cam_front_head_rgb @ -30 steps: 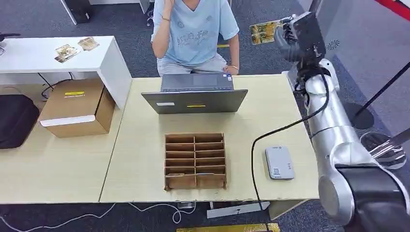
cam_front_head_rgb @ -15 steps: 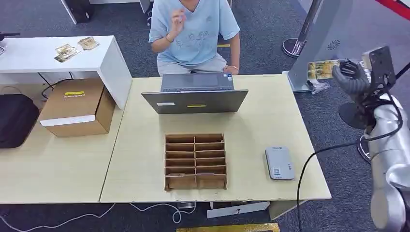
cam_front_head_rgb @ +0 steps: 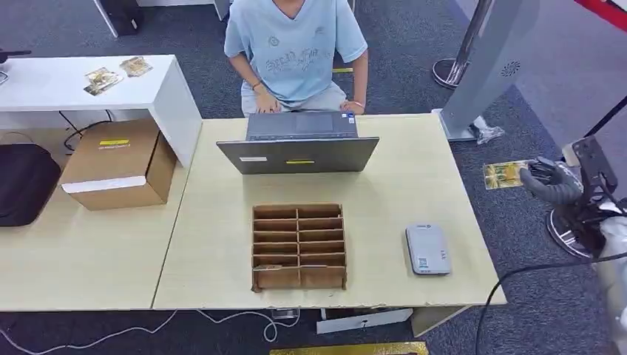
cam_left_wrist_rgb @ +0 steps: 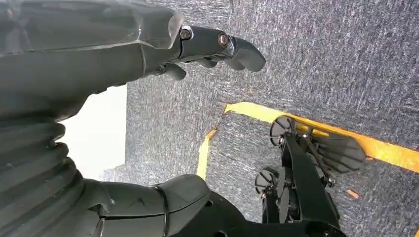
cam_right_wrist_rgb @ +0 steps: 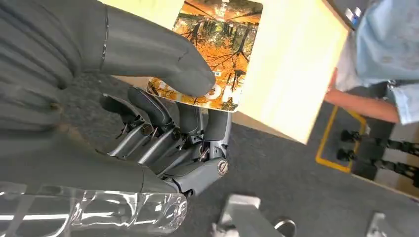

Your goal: Pass the card to the sensor for recognition and then transmit it.

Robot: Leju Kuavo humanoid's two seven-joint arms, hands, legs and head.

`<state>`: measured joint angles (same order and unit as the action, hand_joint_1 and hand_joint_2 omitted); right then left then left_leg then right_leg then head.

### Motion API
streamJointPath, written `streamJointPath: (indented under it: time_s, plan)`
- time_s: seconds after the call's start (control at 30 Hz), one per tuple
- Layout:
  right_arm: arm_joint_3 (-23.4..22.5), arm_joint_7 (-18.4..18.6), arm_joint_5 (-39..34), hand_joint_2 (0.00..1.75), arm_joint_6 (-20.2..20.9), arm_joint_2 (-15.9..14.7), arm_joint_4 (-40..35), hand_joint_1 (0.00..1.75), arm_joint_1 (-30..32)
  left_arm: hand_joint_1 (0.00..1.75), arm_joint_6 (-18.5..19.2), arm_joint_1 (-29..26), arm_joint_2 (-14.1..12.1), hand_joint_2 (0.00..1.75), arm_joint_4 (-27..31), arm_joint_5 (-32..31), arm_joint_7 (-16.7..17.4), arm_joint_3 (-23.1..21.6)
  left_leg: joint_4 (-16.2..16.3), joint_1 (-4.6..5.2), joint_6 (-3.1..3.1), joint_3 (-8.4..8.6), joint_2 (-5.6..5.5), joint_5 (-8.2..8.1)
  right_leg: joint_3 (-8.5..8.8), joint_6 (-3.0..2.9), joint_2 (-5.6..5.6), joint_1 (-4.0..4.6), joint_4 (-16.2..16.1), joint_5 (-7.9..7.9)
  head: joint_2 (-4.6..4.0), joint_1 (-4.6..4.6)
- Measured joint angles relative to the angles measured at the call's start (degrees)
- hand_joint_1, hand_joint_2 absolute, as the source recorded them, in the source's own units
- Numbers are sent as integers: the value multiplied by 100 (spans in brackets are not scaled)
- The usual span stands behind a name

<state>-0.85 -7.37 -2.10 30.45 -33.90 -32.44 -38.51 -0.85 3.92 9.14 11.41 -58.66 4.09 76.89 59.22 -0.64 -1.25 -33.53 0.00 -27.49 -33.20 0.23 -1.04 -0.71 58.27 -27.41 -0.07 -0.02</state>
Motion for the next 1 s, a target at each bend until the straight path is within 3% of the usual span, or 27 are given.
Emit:
streamJointPath:
  time_s: [0.5,1.0]
  plan:
    - [789,87,-61,175,-87,63,17,175,605,0,2,16,-17,175,0,-83,0,0,-1,0,0,-1,1,0,0,0,1,0,0,0,0,-2]
    - [1108,146,-113,175,-171,221,83,175,803,0,31,16,-63,175,0,-131,0,0,-1,1,0,-2,1,0,0,0,1,0,0,0,0,0]
